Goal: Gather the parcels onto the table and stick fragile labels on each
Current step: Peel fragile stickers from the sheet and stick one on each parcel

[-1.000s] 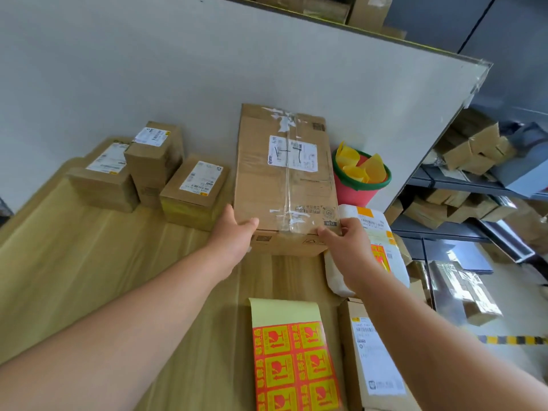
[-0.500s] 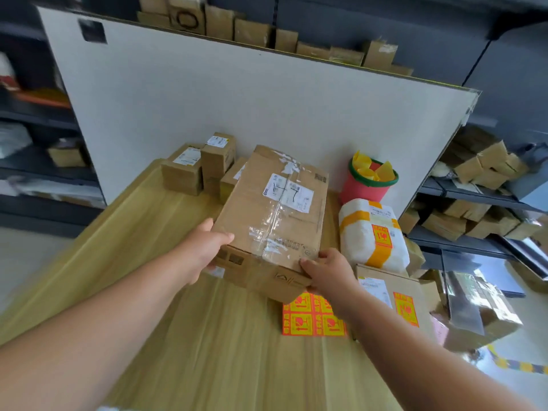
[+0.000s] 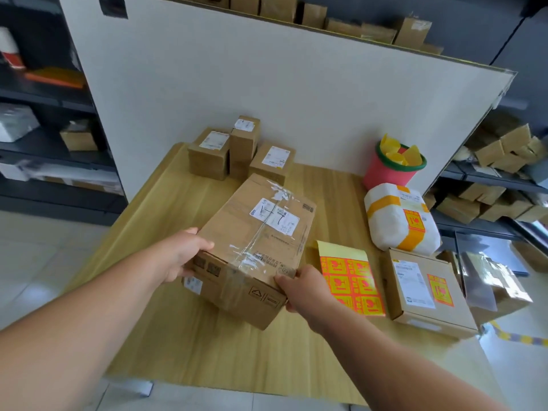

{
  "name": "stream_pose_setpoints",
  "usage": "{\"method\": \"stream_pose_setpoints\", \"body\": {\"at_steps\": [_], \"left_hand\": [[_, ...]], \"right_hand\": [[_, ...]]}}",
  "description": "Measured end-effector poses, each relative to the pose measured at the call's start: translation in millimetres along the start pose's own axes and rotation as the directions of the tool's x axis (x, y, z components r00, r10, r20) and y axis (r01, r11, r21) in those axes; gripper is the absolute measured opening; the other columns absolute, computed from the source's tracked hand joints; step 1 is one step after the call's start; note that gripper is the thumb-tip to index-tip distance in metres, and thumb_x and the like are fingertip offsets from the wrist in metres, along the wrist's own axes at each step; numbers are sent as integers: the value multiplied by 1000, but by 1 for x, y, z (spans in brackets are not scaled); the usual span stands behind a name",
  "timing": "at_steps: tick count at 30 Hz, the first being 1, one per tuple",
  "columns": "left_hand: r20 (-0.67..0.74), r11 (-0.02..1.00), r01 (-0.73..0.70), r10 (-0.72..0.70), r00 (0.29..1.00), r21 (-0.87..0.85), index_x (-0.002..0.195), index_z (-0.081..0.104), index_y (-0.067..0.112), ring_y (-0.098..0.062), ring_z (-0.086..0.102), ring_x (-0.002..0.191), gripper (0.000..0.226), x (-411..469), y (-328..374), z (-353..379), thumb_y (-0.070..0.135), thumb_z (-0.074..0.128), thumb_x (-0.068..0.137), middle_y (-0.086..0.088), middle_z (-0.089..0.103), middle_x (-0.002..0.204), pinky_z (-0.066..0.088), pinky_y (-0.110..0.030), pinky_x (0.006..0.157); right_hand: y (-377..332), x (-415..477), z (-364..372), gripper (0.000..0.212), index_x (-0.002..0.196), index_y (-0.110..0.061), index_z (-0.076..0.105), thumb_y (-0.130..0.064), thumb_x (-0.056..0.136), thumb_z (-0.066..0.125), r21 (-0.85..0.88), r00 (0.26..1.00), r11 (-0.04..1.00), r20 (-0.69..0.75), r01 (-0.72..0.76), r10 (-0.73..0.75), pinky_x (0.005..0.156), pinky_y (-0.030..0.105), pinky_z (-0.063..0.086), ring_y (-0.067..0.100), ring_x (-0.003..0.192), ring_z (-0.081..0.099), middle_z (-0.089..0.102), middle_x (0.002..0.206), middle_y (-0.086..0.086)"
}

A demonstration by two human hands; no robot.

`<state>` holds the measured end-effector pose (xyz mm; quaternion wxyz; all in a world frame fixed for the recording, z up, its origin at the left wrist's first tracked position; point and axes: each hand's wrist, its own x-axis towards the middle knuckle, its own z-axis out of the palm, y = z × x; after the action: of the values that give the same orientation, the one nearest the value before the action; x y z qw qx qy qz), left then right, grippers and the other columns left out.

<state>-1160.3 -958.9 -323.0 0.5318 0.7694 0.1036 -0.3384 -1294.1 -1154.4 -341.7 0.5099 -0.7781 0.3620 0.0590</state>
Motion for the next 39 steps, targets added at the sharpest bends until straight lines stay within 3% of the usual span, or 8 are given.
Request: {"method": "stream_pose_setpoints", "body": {"at_steps": [6,13,16,19,23,29,35,39], "left_hand": [[64,1000,-2,2,998,3,147,32,19,-21,57,90,58,35,-6,-30,6,51,93,-11,59,123,48,-41,89],[-92,956,-148,176,980,253,149,24,18,-28,47,116,67,56,4,-46,11,56,91,-11,40,143,38,-32,86],[-151,762,-172,333,931,624,153,7,20,-32,14,145,88,51,11,-43,42,62,87,-11,7,159,26,-44,112],[59,470,-299,460,886,830,153,-2,21,-31,-10,147,98,39,12,-20,67,50,83,-10,-11,160,3,-51,116],[302,220,-398,367,880,891,152,-7,17,-30,-18,145,116,20,-2,13,81,46,73,-11,-16,159,-8,-54,115],[296,70,-340,351,888,938,153,-3,21,-30,-17,146,93,32,-6,-10,53,53,85,-5,-15,160,-9,-55,115],[276,48,-308,330,903,950,153,-6,24,-26,-13,147,87,38,5,-47,10,47,85,-1,-16,160,-5,-50,118],[259,56,-287,297,919,956,153,-8,18,-29,-13,147,85,36,9,-42,8,45,87,-5,-18,159,-4,-49,119]], "right_hand": [[-5,-8,45,16,88,-27,50,-34,85,64,4,998,999,-26,-48,48,68,39,59,20,74,65,68,89,2],[-25,-25,91,36,120,-29,52,-31,85,60,-107,981,994,186,-26,46,70,34,57,15,82,65,65,96,-5],[-43,-14,77,31,120,-23,59,-28,90,55,-313,994,944,65,104,-88,80,35,54,21,94,64,68,102,1],[-54,6,51,38,130,-20,52,-24,92,54,-559,938,813,-169,163,-304,86,31,45,24,110,57,58,124,2],[-49,36,30,68,151,-23,22,-27,93,56,-782,943,594,-24,189,-332,114,40,28,26,146,15,15,160,-2],[-40,39,36,71,154,-28,7,-35,97,49,-858,949,459,94,230,-300,118,42,8,24,149,-9,1,161,-11],[-42,22,58,65,152,-31,18,-36,96,50,-837,892,412,183,362,-412,119,41,10,22,145,12,21,154,-6],[-47,22,52,60,151,-30,24,-36,97,49,-800,881,441,218,407,-420,118,39,13,19,143,21,26,153,-10]]}}
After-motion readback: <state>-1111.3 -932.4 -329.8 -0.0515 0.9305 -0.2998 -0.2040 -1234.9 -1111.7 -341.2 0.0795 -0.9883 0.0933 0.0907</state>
